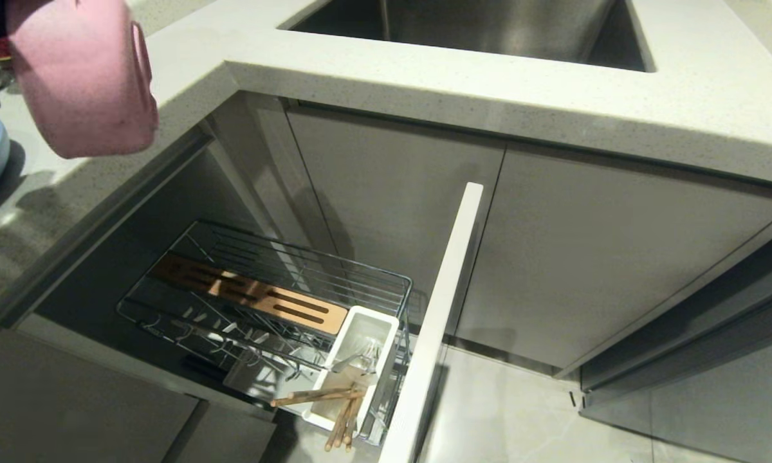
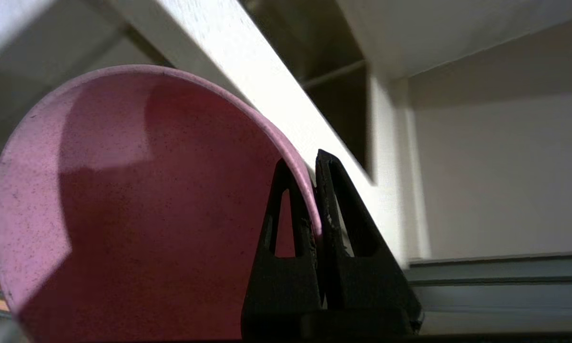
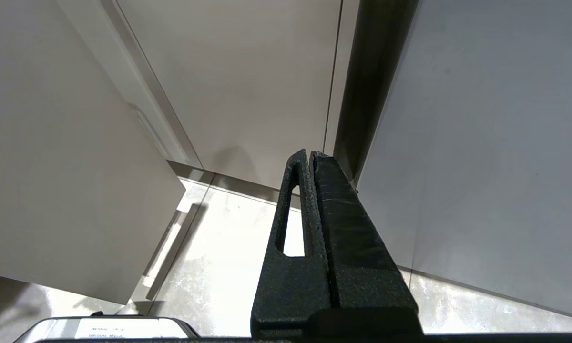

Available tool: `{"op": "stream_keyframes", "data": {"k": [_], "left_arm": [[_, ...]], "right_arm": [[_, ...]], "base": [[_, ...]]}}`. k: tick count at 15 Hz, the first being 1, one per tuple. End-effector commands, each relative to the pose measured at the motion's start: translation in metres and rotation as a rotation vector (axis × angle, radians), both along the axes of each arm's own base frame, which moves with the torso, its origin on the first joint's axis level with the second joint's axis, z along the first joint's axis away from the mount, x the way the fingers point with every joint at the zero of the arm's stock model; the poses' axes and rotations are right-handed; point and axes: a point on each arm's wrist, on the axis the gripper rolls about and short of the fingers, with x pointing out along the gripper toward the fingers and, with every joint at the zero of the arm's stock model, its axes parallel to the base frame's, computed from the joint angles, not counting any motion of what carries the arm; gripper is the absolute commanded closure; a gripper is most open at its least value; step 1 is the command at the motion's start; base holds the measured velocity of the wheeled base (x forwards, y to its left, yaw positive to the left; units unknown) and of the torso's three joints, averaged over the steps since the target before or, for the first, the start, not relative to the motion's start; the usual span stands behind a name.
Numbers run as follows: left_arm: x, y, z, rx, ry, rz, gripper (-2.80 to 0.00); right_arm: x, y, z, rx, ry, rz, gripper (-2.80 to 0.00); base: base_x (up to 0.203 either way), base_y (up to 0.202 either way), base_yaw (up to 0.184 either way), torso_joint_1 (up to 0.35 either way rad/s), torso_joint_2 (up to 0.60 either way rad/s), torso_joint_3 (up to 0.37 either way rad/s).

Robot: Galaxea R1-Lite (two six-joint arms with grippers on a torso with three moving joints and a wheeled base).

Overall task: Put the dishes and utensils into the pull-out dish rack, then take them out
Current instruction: Pick up the bowl and place it in the cupboard

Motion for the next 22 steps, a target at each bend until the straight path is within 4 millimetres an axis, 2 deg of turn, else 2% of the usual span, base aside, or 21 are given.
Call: {"op": "stream_keyframes", "data": {"k": [1,5,8,13,17,19,22], "left_arm": [[-0.006,-0.005,-0.018,-0.054,0.027,-0.056,0.00],[0.008,-0.019,-0.072,-0.080,0.007,-0.069,0.00],[0.034,-0.034,-0.114,-0.097,0.026,0.040,0.00],[0.073,-0.067,-0.148,-0.199,0.072,0.207,0.00],[0.100,-0.098,-0.188,-0.288,0.133,0.338,0.00],[0.109,-0.107,-0.205,-0.324,0.161,0.372,0.00],[0.116,-0.110,-0.215,-0.378,0.148,0.391,0.00]], "right_arm": [[0.002,0.000,-0.007,0.000,0.024,0.001,0.00],[0.002,0.000,-0.007,0.000,0.024,0.001,0.00],[0.002,0.000,-0.007,0.000,0.024,0.001,0.00],[0.002,0.000,-0.007,0.000,0.024,0.001,0.00],[0.002,0.000,-0.007,0.000,0.024,0.001,0.00],[0.002,0.000,-0.007,0.000,0.024,0.001,0.00],[0.002,0.000,-0.007,0.000,0.024,0.001,0.00]], "base": [[0.000,0.000,0.000,0.000,0.00,0.000],[0.000,0.000,0.000,0.000,0.00,0.000],[0.000,0.000,0.000,0.000,0.00,0.000],[0.000,0.000,0.000,0.000,0.00,0.000],[0.000,0.000,0.000,0.000,0.00,0.000],[0.000,0.000,0.000,0.000,0.00,0.000],[0.000,0.000,0.000,0.000,0.00,0.000]]}}
